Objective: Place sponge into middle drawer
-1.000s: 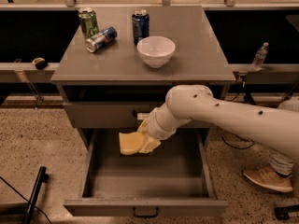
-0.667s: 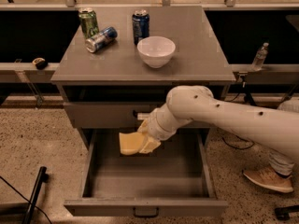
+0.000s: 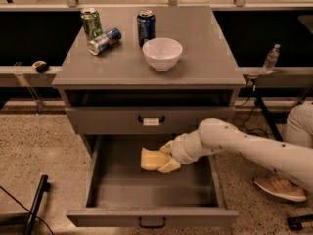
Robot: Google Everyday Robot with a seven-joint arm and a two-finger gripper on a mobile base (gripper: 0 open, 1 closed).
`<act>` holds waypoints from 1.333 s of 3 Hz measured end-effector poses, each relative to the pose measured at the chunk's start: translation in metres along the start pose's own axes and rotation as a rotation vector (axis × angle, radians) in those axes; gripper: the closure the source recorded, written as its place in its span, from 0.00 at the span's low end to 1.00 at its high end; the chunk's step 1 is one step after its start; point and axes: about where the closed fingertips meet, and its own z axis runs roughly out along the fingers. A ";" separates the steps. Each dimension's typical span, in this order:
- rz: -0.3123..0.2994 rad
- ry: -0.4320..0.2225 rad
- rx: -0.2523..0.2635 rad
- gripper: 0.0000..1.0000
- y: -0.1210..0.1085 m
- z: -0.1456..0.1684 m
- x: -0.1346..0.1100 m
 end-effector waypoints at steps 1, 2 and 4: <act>0.098 -0.033 -0.023 1.00 0.011 0.049 0.060; 0.156 -0.038 -0.029 1.00 0.020 0.082 0.096; 0.191 -0.048 -0.018 0.50 0.027 0.102 0.116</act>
Offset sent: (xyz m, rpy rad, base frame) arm -0.0016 -0.0348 -0.1836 0.0817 0.1541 -0.1552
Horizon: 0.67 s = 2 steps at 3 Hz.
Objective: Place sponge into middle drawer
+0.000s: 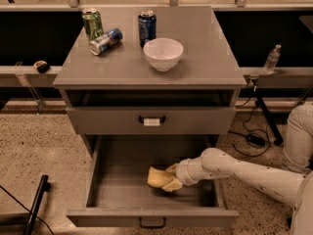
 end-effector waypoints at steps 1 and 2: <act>0.000 0.000 0.000 0.27 0.000 0.000 0.000; 0.000 0.000 0.000 0.04 0.000 0.000 0.000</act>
Offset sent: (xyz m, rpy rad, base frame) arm 0.0000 0.0000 0.0000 0.0000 0.0000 0.0000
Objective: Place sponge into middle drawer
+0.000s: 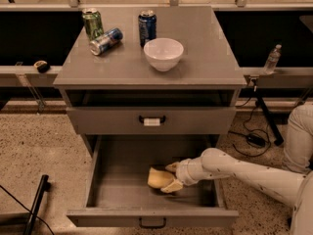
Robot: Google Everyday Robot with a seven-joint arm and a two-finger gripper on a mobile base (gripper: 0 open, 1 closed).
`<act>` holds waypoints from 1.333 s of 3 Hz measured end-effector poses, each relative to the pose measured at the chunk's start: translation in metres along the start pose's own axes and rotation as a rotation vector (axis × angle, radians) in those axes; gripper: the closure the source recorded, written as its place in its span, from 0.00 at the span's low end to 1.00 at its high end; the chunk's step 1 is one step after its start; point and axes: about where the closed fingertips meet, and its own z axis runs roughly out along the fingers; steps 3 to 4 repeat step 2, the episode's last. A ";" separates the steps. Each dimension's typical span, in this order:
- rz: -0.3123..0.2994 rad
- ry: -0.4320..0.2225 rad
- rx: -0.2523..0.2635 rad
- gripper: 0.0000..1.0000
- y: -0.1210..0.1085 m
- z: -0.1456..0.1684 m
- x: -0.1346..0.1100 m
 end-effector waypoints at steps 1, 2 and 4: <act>0.000 0.000 0.000 0.00 0.000 0.000 0.000; 0.000 0.000 0.000 0.00 0.000 0.000 0.000; 0.000 0.000 0.000 0.00 0.000 0.000 0.000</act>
Offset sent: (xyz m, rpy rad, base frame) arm 0.0000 0.0000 0.0000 0.0000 0.0000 0.0000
